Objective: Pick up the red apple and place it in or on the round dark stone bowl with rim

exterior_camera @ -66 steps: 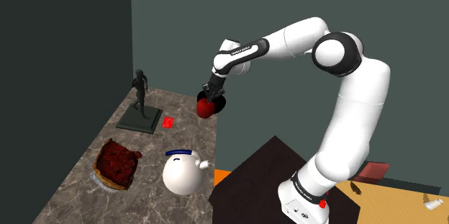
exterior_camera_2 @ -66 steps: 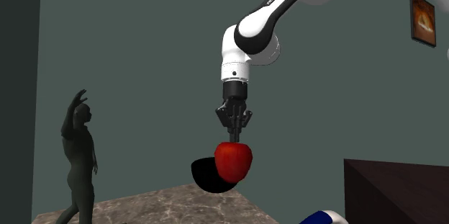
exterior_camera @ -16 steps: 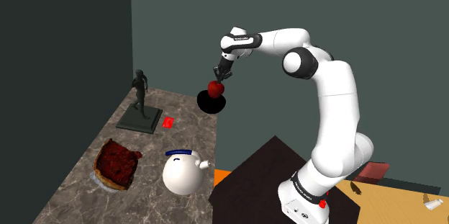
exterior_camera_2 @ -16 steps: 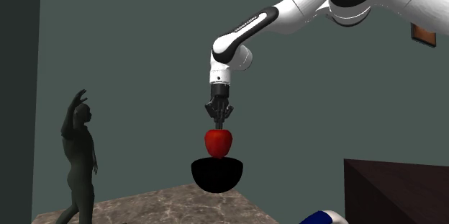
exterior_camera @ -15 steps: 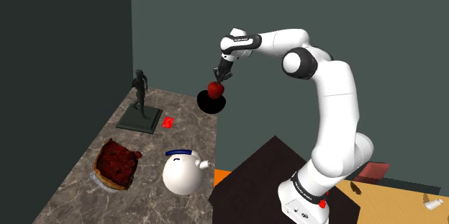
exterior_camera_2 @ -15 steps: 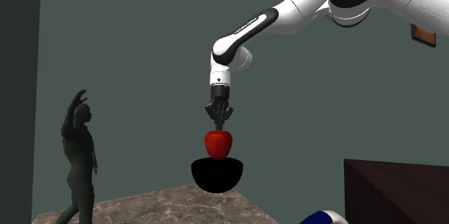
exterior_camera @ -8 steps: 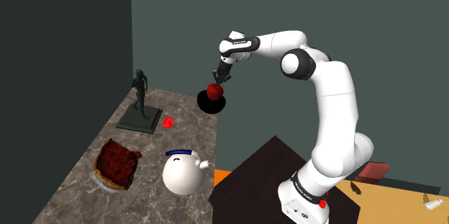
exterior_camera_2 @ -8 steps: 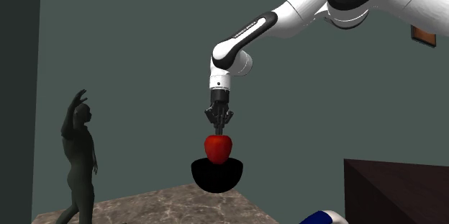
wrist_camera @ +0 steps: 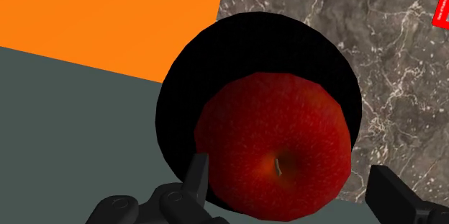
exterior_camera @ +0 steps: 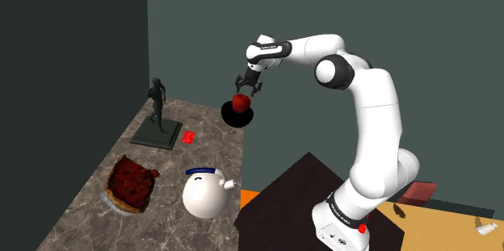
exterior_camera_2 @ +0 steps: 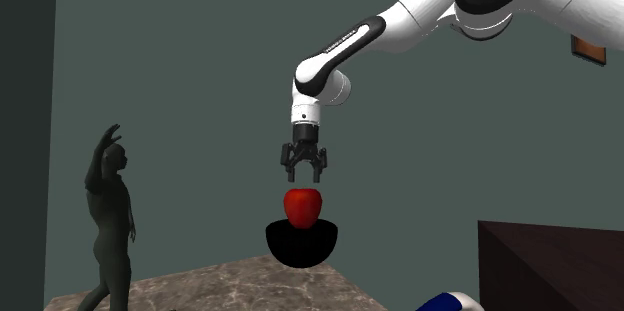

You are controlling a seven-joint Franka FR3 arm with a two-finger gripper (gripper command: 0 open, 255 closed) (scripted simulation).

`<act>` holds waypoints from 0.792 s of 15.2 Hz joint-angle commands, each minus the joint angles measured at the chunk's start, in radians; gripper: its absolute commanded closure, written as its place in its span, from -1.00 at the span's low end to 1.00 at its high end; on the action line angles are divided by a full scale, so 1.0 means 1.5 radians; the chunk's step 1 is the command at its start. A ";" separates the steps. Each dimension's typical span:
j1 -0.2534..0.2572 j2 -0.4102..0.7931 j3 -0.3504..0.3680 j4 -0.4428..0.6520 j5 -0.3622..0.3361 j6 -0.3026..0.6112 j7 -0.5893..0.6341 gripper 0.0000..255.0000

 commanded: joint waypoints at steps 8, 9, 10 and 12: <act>-0.006 -0.032 -0.002 0.033 -0.003 -0.065 0.002 -1.00; -0.006 -0.032 -0.002 0.033 -0.003 -0.065 0.002 -1.00; -0.006 -0.032 -0.002 0.033 -0.003 -0.065 0.002 -1.00; -0.006 -0.032 -0.002 0.033 -0.003 -0.065 0.002 -1.00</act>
